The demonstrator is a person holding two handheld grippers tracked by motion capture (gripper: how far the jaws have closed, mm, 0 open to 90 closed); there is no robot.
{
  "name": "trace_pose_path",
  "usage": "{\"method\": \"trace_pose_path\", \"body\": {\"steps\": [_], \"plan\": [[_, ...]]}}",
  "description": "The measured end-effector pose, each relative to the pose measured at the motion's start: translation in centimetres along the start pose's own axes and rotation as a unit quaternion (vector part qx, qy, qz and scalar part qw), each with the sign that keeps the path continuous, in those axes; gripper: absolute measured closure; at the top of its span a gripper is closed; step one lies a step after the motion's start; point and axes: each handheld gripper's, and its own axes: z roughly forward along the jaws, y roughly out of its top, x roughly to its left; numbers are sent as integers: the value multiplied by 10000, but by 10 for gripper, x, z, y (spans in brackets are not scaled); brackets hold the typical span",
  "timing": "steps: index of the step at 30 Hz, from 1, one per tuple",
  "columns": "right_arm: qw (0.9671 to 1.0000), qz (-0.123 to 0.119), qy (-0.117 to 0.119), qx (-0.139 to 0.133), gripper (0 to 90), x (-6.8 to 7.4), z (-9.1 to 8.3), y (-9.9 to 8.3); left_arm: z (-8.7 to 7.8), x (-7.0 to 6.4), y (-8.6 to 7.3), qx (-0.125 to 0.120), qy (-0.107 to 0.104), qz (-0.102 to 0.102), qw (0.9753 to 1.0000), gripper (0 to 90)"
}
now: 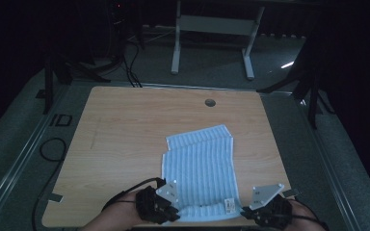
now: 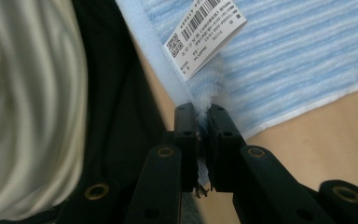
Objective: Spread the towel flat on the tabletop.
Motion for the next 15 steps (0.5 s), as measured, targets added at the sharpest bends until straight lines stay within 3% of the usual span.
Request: {"method": "trace_pose_path", "body": {"steps": [1,2,4,6,8,10,12,15], "plan": [[9999,86,127,-11,819,4,0,-4,4,-5,-1,69,-252,82,9996,781],[9997,91,242,27,777,7,1,-9,6,-9,-1,117,-363,131,9992,749],[9993,74,345,102,665,11,3,-15,7,-12,-1,192,-301,221,9991,671],[9996,153,228,119,662,8,3,-16,3,-3,0,126,-67,97,9999,657],[9997,253,51,15,675,-1,2,-15,-3,12,0,51,94,-62,9999,655],[9995,307,-74,-85,730,-11,4,-11,-8,29,0,45,419,-153,9990,672],[9992,375,-59,-158,762,-20,11,-6,-11,50,2,-66,593,-326,9977,685],[9995,303,-34,-115,785,-27,29,5,-14,89,5,-169,1004,-661,9926,706]]}}
